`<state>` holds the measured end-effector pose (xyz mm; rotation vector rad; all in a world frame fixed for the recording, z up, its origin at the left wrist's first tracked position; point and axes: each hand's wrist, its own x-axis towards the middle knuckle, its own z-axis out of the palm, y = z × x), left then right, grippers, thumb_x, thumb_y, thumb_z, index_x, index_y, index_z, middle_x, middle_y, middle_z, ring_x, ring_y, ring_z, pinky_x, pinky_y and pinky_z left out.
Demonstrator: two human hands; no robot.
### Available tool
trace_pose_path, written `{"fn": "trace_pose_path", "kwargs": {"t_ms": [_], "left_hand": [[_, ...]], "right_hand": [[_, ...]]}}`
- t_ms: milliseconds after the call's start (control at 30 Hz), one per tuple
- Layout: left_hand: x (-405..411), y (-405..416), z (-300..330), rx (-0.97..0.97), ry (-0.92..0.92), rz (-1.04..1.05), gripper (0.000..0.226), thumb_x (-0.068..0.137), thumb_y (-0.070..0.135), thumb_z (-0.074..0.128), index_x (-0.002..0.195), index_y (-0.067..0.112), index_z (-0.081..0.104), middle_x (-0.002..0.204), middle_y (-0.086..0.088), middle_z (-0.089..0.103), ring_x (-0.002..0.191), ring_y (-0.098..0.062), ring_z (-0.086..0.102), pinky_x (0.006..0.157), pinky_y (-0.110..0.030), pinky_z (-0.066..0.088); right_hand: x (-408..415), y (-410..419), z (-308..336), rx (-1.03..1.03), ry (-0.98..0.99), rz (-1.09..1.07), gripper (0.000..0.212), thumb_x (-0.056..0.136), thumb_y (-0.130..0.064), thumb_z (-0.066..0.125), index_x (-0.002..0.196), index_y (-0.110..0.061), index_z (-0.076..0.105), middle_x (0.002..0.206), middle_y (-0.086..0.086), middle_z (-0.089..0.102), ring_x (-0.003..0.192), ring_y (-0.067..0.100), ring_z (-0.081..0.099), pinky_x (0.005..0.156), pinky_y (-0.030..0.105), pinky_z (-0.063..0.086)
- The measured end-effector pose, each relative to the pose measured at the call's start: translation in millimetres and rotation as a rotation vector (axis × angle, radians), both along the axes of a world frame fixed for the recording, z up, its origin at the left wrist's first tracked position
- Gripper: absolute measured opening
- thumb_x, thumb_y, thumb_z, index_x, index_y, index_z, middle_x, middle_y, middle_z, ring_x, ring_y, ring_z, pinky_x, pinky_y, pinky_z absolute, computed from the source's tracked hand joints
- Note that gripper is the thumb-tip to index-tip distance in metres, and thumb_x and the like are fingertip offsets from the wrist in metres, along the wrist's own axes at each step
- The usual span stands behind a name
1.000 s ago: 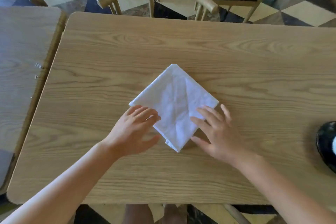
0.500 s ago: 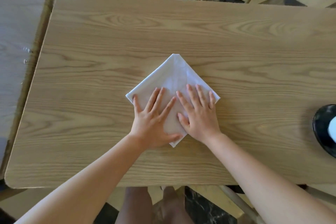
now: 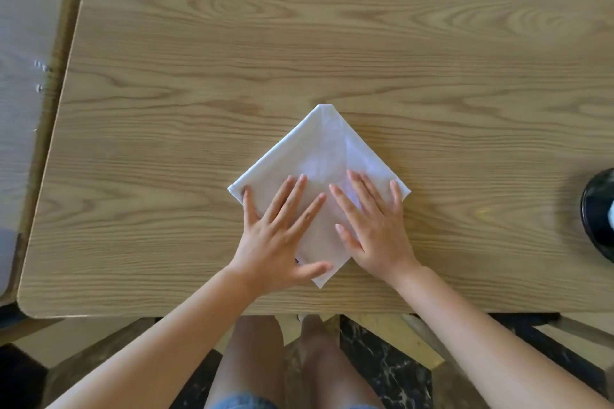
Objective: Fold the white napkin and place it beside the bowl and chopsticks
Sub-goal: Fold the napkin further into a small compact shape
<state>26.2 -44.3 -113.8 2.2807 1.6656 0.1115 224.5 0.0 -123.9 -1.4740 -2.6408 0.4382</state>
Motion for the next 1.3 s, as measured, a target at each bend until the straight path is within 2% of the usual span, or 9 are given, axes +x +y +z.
{"fn": "trace_pose_path", "kwargs": {"t_ms": [133, 267, 367, 500, 700, 833, 1033, 1200, 1300], "left_hand": [[-28, -8, 3, 0.071, -0.057, -0.197, 0.076, 0.074, 0.061, 0.058, 0.138, 0.022, 0.046, 0.149, -0.008, 0.037, 0.139, -0.021, 0.030, 0.108, -0.066, 0.014], [-43, -2, -2, 0.215, -0.121, -0.313, 0.041, 0.083, 0.041, 0.062, 0.114, 0.015, 0.066, 0.118, -0.005, 0.064, 0.113, -0.021, 0.055, 0.102, -0.044, 0.037], [-40, 11, 2, 0.275, -0.149, -0.409, 0.028, 0.085, 0.033, 0.064, 0.101, 0.011, 0.070, 0.102, -0.005, 0.068, 0.093, -0.024, 0.062, 0.083, -0.035, 0.048], [-37, 25, 6, 0.259, -0.081, -0.529, 0.018, 0.081, 0.025, 0.060, 0.090, 0.012, 0.067, 0.093, -0.004, 0.066, 0.082, -0.023, 0.060, 0.066, -0.034, 0.051], [-46, 34, 10, 0.231, -0.059, -0.627, 0.018, 0.087, -0.005, 0.045, 0.091, 0.004, 0.061, 0.084, -0.009, 0.063, 0.071, -0.027, 0.059, 0.053, -0.036, 0.051], [-50, 36, 14, 0.213, -0.072, -0.590, 0.025, 0.085, -0.003, 0.041, 0.092, 0.004, 0.064, 0.085, -0.008, 0.064, 0.074, -0.024, 0.058, 0.055, -0.032, 0.050], [-53, 23, 6, 0.182, -0.238, -0.372, 0.017, 0.083, -0.004, 0.052, 0.092, 0.003, 0.065, 0.090, -0.007, 0.067, 0.084, -0.021, 0.060, 0.054, -0.030, 0.052], [-52, 17, 3, 0.120, -0.330, -0.215, 0.016, 0.088, 0.007, 0.054, 0.091, 0.006, 0.070, 0.094, -0.003, 0.069, 0.091, -0.015, 0.059, 0.059, -0.030, 0.055], [-50, 21, 9, 0.051, -0.396, -0.095, 0.017, 0.088, 0.017, 0.052, 0.093, 0.011, 0.067, 0.093, 0.002, 0.068, 0.087, -0.011, 0.059, 0.063, -0.026, 0.051]], "right_hand": [[34, -5, 5, 0.173, 0.144, 0.209, 0.036, 0.080, -0.015, 0.055, 0.116, -0.017, 0.061, 0.127, 0.009, 0.058, 0.126, 0.024, 0.046, 0.105, 0.050, 0.029], [44, 7, 9, 0.225, 0.110, 0.400, 0.023, 0.079, -0.023, 0.065, 0.101, -0.018, 0.067, 0.110, 0.005, 0.066, 0.110, 0.021, 0.055, 0.096, 0.043, 0.036], [36, 19, 10, 0.277, 0.104, 0.552, 0.017, 0.088, -0.028, 0.059, 0.096, -0.015, 0.066, 0.100, 0.004, 0.067, 0.093, 0.023, 0.061, 0.084, 0.039, 0.042], [32, 27, 9, 0.344, 0.146, 0.661, 0.013, 0.090, -0.016, 0.056, 0.093, -0.010, 0.068, 0.090, 0.006, 0.068, 0.081, 0.024, 0.062, 0.066, 0.034, 0.049], [39, 44, 13, 0.337, 0.121, 0.802, 0.023, 0.087, 0.007, 0.050, 0.095, -0.008, 0.065, 0.093, 0.006, 0.068, 0.082, 0.021, 0.063, 0.069, 0.029, 0.052], [36, 45, 15, 0.302, 0.139, 0.758, 0.024, 0.087, 0.008, 0.047, 0.098, -0.010, 0.059, 0.093, 0.008, 0.068, 0.084, 0.022, 0.063, 0.069, 0.030, 0.053], [37, 40, 10, 0.190, 0.224, 0.385, 0.008, 0.080, -0.004, 0.063, 0.087, -0.006, 0.065, 0.087, 0.008, 0.066, 0.082, 0.024, 0.056, 0.063, 0.035, 0.050], [42, 31, 8, 0.171, 0.264, 0.317, 0.017, 0.084, 0.005, 0.053, 0.087, -0.004, 0.067, 0.090, 0.009, 0.068, 0.088, 0.024, 0.058, 0.074, 0.030, 0.051], [36, 37, 15, 0.087, 0.321, 0.173, 0.014, 0.084, 0.001, 0.054, 0.087, -0.003, 0.067, 0.081, 0.007, 0.067, 0.078, 0.026, 0.061, 0.068, 0.034, 0.050]]}}
